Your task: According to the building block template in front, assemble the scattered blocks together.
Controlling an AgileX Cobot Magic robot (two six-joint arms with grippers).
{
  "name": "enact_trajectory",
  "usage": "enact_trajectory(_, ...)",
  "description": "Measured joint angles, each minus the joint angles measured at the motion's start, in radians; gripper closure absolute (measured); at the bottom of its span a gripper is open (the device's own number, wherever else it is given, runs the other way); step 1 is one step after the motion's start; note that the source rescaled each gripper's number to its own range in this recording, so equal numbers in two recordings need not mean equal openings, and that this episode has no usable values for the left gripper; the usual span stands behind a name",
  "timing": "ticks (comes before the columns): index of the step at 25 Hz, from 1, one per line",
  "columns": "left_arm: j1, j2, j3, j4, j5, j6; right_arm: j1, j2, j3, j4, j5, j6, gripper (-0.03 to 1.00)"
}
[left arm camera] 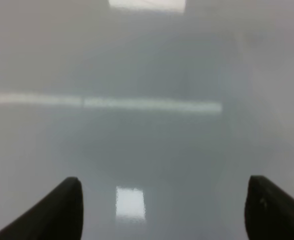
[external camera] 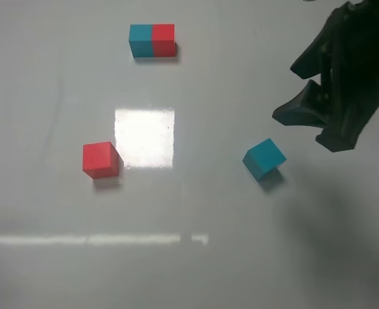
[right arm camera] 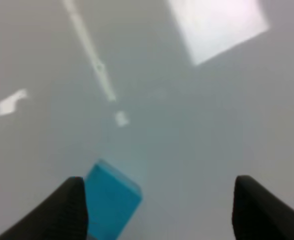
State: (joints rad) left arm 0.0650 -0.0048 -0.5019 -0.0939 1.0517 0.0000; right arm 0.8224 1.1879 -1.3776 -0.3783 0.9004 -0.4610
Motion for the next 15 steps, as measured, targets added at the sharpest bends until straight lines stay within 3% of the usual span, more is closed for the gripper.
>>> enact_trajectory(7, 0.000, 0.000, 0.000, 0.000, 0.000, 0.000, 0.151, 0.149, -0.092, -0.006, -0.084, -0.124, -0.03)
enact_trajectory(15, 0.000, 0.000, 0.000, 0.000, 0.000, 0.000, 0.227, 0.341, -0.255, 0.052, -0.097, -0.298, -0.03)
